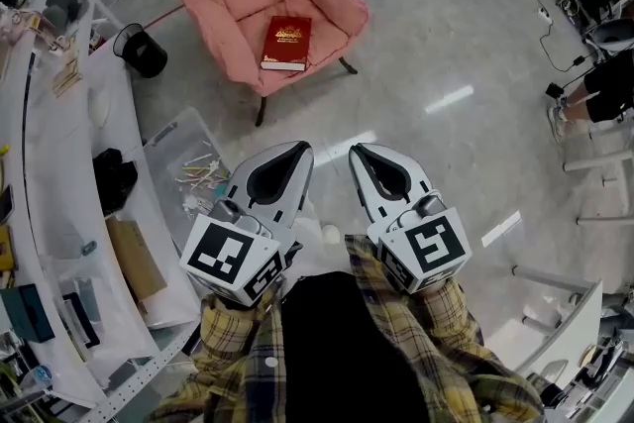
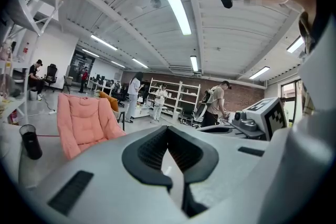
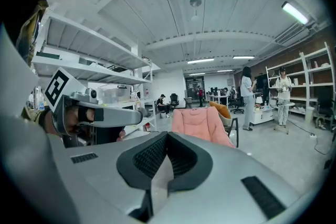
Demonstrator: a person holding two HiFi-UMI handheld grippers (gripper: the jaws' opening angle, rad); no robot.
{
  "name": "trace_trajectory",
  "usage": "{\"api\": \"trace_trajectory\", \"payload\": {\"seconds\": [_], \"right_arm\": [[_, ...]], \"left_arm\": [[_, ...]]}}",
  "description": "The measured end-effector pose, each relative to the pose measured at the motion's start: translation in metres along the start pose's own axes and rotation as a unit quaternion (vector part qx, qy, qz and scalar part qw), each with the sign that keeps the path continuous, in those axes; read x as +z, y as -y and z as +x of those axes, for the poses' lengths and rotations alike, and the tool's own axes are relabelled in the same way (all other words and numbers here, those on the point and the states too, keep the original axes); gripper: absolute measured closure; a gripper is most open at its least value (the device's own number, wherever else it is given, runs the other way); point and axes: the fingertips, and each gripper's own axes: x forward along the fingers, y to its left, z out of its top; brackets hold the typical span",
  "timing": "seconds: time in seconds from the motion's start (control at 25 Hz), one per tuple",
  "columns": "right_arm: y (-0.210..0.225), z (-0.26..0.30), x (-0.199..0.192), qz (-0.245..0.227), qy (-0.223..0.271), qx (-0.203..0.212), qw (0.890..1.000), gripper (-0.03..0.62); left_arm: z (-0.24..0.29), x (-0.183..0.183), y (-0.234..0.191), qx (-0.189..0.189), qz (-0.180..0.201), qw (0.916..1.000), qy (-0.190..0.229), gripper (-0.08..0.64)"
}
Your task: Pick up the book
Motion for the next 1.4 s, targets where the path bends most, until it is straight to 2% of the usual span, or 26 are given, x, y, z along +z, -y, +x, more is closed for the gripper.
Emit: {"api": "trace_trajectory", "payload": {"seconds": [0.64, 1.0, 1.4], "right_arm": [[0.056, 0.149, 0.036, -0.002, -0.014, -0.031, 0.999, 0.577], [0.065, 0.180, 0.030, 0.011, -0.043, -0.047, 0.998, 0.577], [0.105, 0.211, 0.030, 0.020, -0.051, -0.039, 0.998, 0.577]], "left_arm": [[0.074, 0.043, -0.144, -0.024, -0.005, 0.9997, -0.005, 0.555], [0.091, 0.041, -0.178, -0.042, -0.027, 0.9986, -0.019, 0.555], [0.127, 0.043, -0.207, -0.015, -0.039, 0.9987, -0.028, 0.555]]}}
